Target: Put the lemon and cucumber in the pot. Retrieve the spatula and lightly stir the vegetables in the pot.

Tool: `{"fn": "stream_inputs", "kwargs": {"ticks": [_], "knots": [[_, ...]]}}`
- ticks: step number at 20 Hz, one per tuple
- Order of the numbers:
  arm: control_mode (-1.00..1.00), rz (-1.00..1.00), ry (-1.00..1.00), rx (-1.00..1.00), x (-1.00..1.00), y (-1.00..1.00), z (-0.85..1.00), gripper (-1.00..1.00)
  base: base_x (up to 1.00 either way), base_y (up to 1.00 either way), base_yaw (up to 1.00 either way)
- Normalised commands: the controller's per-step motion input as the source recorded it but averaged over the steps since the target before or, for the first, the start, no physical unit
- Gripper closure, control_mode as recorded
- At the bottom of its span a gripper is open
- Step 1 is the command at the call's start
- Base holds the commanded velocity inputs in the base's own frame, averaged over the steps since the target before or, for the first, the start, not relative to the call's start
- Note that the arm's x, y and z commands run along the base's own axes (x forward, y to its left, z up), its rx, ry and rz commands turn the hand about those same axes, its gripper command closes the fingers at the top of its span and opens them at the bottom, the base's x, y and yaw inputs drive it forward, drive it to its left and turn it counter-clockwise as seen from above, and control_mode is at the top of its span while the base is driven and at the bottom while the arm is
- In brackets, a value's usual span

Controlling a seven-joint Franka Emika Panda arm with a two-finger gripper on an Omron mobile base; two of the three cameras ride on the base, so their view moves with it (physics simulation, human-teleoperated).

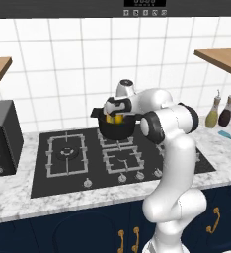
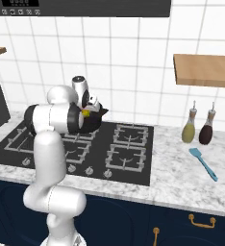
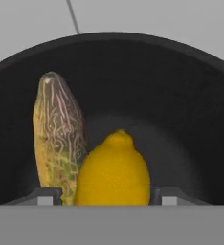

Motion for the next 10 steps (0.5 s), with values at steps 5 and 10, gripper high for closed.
{"fn": "stream_inputs", "kwargs": {"ticks": [5, 10], "knots": [[-1.0, 0.03, -0.04, 0.0, -0.06, 0.0, 0.24, -1.0, 0.0, 0.0, 0.0], [-1.0, 0.0, -0.15, 0.05, -0.67, -0.11, 0.86, -1.0, 0.0, 0.0, 0.0]]}}
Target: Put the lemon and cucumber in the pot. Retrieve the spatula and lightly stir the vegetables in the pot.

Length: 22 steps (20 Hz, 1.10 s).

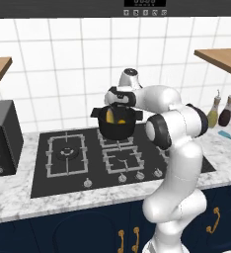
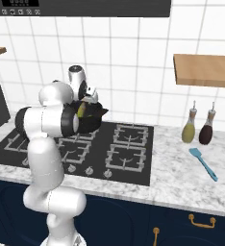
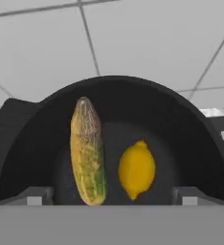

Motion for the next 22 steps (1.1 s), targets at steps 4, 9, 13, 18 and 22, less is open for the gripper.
{"fn": "stream_inputs", "kwargs": {"ticks": [4, 9, 13, 18, 22], "knots": [[-1.0, 0.0, -0.06, 0.1, -1.0, -0.38, 0.81, -1.0, 0.0, 0.0, 0.0], [-1.0, -0.1, 0.0, 0.12, -1.0, -0.53, 0.37, -1.0, 0.0, 0.0, 0.0], [-1.0, -0.19, 0.09, 0.1, -1.0, -0.64, 0.03, -1.0, 0.0, 0.0, 0.0], [-1.0, -0.12, 0.14, 0.09, -0.96, -0.41, 0.03, -1.0, 0.0, 0.0, 0.0], [-1.0, -0.09, 0.17, 0.1, -0.84, -0.36, 0.04, -1.0, 0.0, 0.0, 0.0]]}}
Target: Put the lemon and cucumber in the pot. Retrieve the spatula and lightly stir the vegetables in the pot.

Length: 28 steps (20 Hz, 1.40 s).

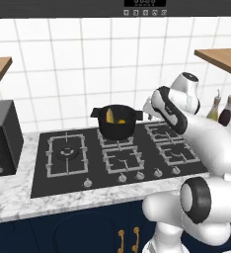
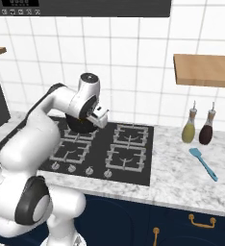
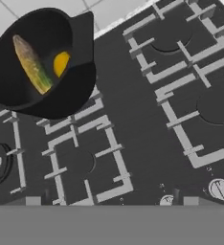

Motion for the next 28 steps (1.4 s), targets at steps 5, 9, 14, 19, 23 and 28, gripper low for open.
{"fn": "stream_inputs", "kwargs": {"ticks": [5, 9, 14, 19, 23, 28], "knots": [[-1.0, -0.22, 0.18, 0.14, -0.39, -0.64, 0.0, -1.0, 0.0, 0.0, 0.0], [-1.0, -0.42, 0.14, 0.17, -0.02, -0.93, 0.0, -1.0, 0.0, 0.0, 0.0], [-1.0, -0.54, 0.12, 0.25, 0.0, -1.0, 0.0, -1.0, 0.0, 0.0, 0.0], [-1.0, -0.55, 0.07, 0.28, 0.0, -1.0, 0.0, -1.0, 0.0, 0.0, 0.0], [-1.0, -0.51, 0.02, 0.23, 0.0, -1.0, -0.14, -1.0, 0.0, 0.0, 0.0], [-1.0, -0.43, 0.0, 0.11, 0.0, -0.88, -0.32, -1.0, 0.0, 0.0, 0.0]]}}
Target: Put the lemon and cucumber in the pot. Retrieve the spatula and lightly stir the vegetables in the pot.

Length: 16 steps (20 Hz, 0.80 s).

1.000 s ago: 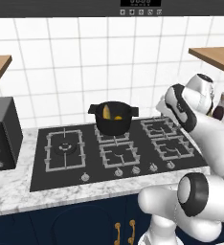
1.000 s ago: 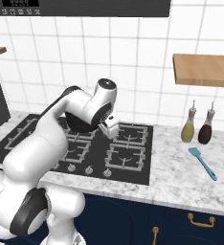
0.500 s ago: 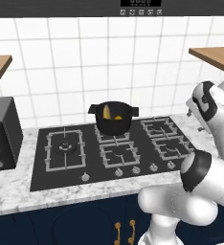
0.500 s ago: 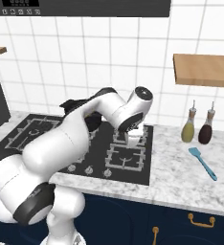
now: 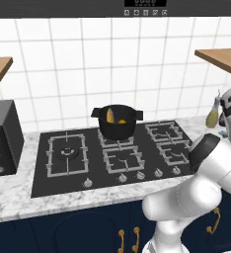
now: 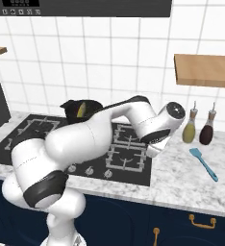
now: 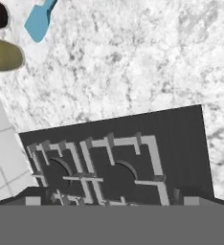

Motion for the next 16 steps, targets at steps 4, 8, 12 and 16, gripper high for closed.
{"fn": "stream_inputs", "kwargs": {"ticks": [4, 8, 12, 16], "knots": [[-1.0, -0.3, 0.03, 0.06, 0.06, -0.88, -0.29, -1.0, 0.0, 0.0, 0.0], [-1.0, -0.14, 0.02, 0.12, 0.07, -0.8, -0.16, -1.0, 0.0, 0.0, 0.0], [-1.0, -0.12, 0.01, 0.16, 0.0, -0.82, -0.16, -1.0, 0.0, 0.0, 0.0], [-1.0, -0.14, 0.0, 0.22, 0.0, -0.74, -0.06, -1.0, 0.0, 0.0, 0.0]]}}
